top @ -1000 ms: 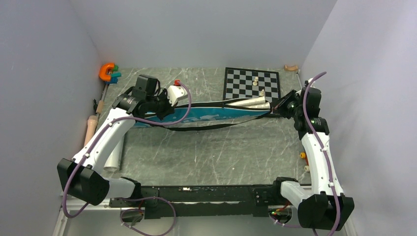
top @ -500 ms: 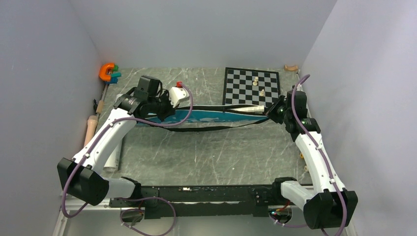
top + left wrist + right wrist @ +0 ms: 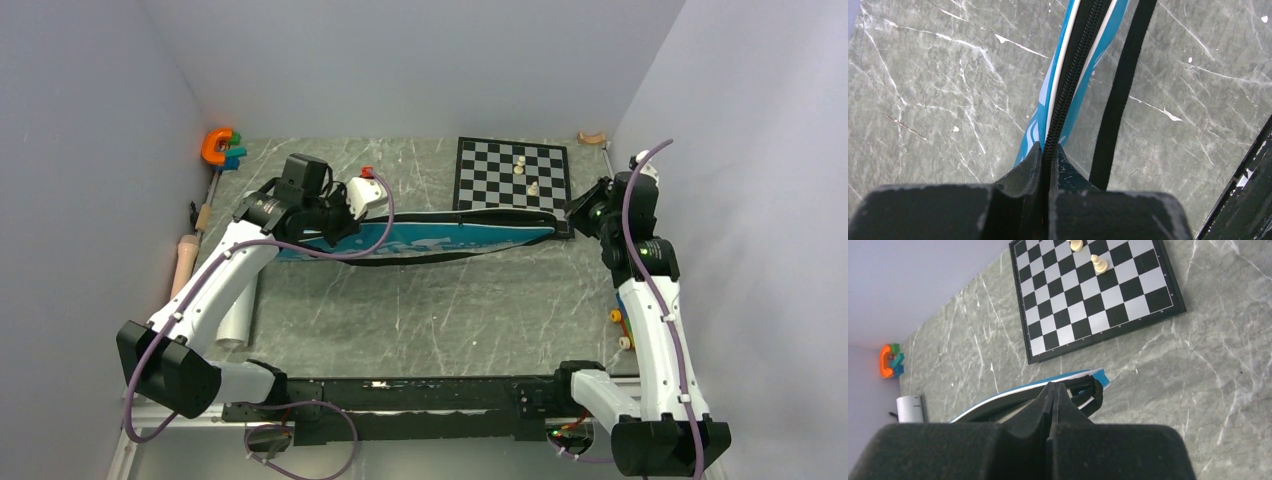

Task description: Pack up the badminton gear

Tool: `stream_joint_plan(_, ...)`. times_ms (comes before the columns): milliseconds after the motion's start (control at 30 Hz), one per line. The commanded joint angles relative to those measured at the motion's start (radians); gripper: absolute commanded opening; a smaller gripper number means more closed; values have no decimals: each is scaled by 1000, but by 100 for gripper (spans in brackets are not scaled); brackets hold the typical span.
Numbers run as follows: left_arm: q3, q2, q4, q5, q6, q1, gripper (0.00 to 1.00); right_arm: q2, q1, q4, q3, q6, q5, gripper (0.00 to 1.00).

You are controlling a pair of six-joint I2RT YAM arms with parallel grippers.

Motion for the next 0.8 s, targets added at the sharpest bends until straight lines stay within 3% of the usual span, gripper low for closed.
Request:
stream_joint_plan(0, 38, -31, 108, 66, -17, -3, 0, -13, -1, 33, 19, 7, -100, 0)
stream_joint_plan(100, 40, -32, 109, 63, -20, -5, 0, -25, 7, 94, 6, 38, -250, 6)
stream_joint_plan(300, 59, -16, 111, 53, -34, -5, 0, -41, 122, 167, -13, 84, -448, 38)
stream_joint_plan(533, 70, -11, 107, 57, -40, -7, 0, -50, 320, 373, -198, 227, -503, 66)
stream_joint_plan(633, 72, -14, 101, 63, -39, -7, 0, -32, 339, 503, -268, 293, -533, 72)
stream_joint_plan(767, 70, -22, 94, 73, -33, -7, 0, 16, 350, 595, -294, 323, -532, 71)
